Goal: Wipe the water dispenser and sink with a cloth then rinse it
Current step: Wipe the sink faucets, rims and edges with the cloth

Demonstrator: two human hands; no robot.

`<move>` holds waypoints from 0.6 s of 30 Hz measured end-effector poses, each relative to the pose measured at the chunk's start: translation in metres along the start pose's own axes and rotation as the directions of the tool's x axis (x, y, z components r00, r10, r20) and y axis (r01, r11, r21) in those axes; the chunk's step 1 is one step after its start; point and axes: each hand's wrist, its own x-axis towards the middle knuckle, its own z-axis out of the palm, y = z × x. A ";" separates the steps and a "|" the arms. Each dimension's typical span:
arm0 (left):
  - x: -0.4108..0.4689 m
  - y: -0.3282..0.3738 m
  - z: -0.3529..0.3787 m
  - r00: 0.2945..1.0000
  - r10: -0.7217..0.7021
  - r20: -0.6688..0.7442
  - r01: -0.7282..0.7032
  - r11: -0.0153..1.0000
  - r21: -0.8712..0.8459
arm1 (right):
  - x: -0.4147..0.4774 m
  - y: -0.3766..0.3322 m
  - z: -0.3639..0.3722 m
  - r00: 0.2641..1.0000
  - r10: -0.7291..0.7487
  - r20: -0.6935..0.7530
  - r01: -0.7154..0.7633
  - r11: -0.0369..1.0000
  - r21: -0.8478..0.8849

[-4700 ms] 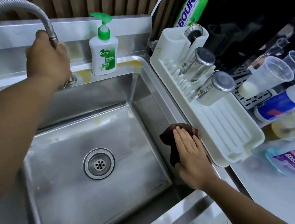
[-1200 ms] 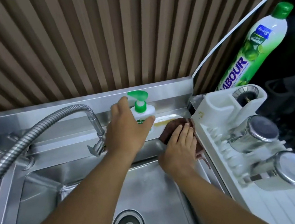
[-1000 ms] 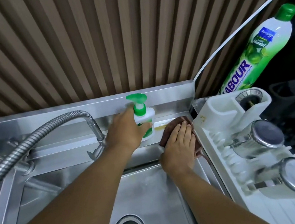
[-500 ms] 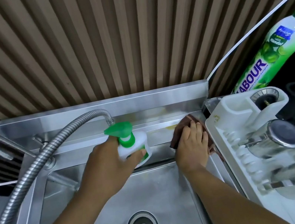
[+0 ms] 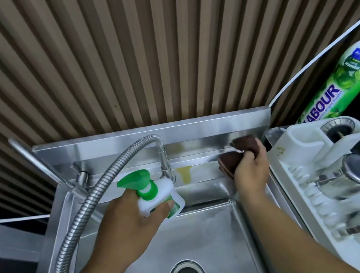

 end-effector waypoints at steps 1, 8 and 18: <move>0.000 0.000 0.000 1.000 0.002 -0.001 -0.002 1.000 0.002 | -0.005 -0.017 0.009 0.999 -0.044 0.018 0.043 0.998 0.039; -0.001 0.001 0.000 1.000 -0.002 -0.009 0.002 1.000 -0.019 | -0.016 -0.023 0.095 0.443 -0.525 0.727 0.897 0.270 -0.351; 0.004 0.003 0.003 1.000 0.016 -0.017 -0.016 1.000 -0.007 | 0.027 -0.005 0.059 0.592 -0.546 0.593 0.782 0.211 -0.586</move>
